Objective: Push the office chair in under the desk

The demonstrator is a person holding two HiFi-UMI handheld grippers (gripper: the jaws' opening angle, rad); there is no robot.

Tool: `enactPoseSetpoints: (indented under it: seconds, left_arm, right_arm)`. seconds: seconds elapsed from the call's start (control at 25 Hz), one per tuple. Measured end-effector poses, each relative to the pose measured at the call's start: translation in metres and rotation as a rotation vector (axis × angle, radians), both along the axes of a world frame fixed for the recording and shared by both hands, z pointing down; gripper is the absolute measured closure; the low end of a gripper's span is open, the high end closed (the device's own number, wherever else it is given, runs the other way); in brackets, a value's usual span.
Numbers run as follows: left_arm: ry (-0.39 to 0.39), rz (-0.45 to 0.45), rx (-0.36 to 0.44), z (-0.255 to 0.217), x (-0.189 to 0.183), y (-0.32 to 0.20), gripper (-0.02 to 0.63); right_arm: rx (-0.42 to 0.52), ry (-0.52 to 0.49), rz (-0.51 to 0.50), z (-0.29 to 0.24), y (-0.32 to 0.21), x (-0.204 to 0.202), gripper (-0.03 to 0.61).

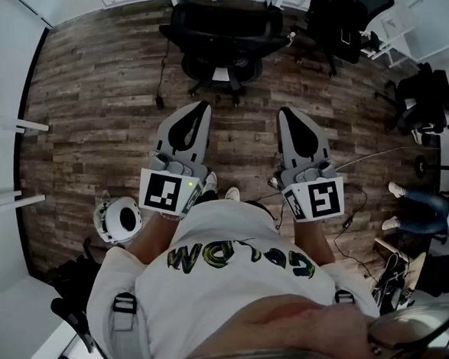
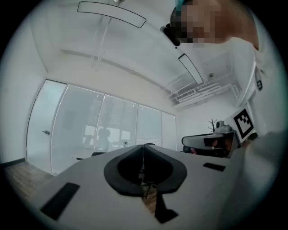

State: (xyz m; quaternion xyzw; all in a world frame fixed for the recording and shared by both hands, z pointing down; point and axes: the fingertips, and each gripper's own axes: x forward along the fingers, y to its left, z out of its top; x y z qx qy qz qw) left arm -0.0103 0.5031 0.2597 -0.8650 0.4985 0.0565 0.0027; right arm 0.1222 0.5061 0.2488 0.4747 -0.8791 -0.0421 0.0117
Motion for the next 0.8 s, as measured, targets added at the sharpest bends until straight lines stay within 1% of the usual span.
enactPoseSetpoints:
  seconds: [0.16,0.4,0.52,0.8]
  left_arm:
    - [0.004,0.007,0.003,0.0,-0.011,-0.008,0.601]
    - [0.004,0.027,-0.006,0.006,-0.047,-0.016,0.601]
    - [-0.01,0.035,-0.01,0.009,-0.063,-0.019,0.6]
    - [-0.018,0.04,-0.023,0.017,-0.084,-0.031,0.6]
  right_arm:
    - [-0.001,0.0,-0.001,0.0,-0.009,-0.013,0.569]
    - [0.007,-0.015,0.015,0.0,-0.015,-0.049,0.568]
    - [0.01,-0.022,0.027,0.001,-0.018,-0.062,0.568]
    - [0.003,-0.01,0.035,0.006,-0.032,-0.078,0.568]
